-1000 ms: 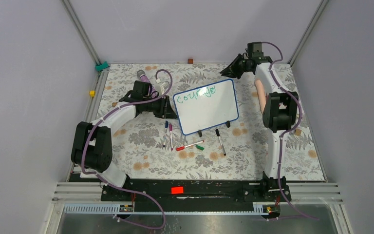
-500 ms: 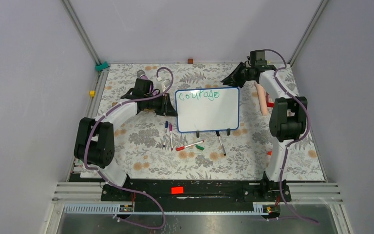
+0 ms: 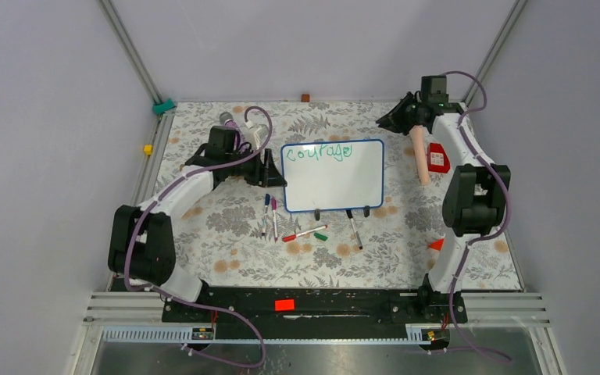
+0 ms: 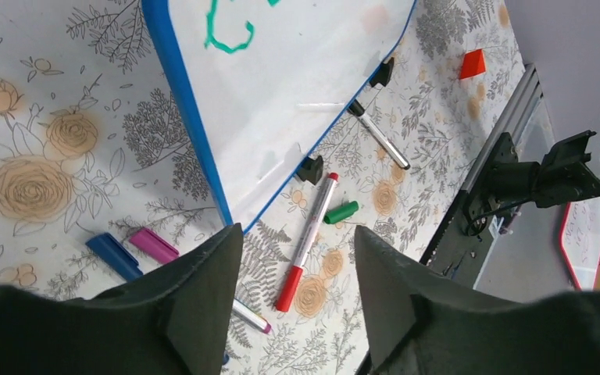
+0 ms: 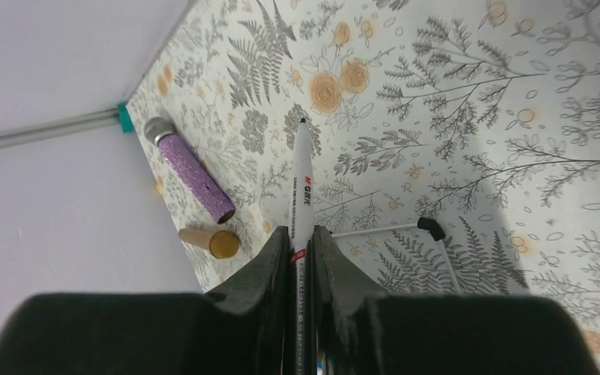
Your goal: Write a sentence on the whiteboard
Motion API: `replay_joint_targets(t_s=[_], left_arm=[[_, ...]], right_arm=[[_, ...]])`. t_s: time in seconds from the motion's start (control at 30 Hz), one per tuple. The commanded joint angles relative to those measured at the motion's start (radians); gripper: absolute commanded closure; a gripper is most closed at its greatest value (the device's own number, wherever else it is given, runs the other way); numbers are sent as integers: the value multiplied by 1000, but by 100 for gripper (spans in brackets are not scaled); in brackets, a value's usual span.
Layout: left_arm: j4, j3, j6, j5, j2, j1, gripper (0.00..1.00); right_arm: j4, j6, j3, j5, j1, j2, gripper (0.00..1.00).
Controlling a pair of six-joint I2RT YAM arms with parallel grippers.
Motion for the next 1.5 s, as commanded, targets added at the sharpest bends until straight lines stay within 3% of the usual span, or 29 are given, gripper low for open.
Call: replay_joint_targets(t_s=[0.0,0.23,0.63,0.8,0.97,1.23,1.47], left_arm=[[75,-56,-50,-57,-122,8,34],[96,-181,-127,-170,-304,18,1],[151,-289,-305,-322,-544,21,1],[58,-247,-371,-505,-612,45,1],[-109,-209,-528,-794,-677,116,1],[-164,-202,-524,-644,-734,173,1],[-136,-198,-537,-675,-743,174,1]], right_arm=[[23,-4,-11,84,-11,-172,100],[10,-78,-182,155,-9,-437,100],[-118,-258,-463,288,40,-886,100],[-161,-321,-441,344,139,-913,100],[-205,-406,-379,436,257,-892,100],[-220,-380,-415,439,341,-930,100],[-292,-427,-389,474,390,-945,100]])
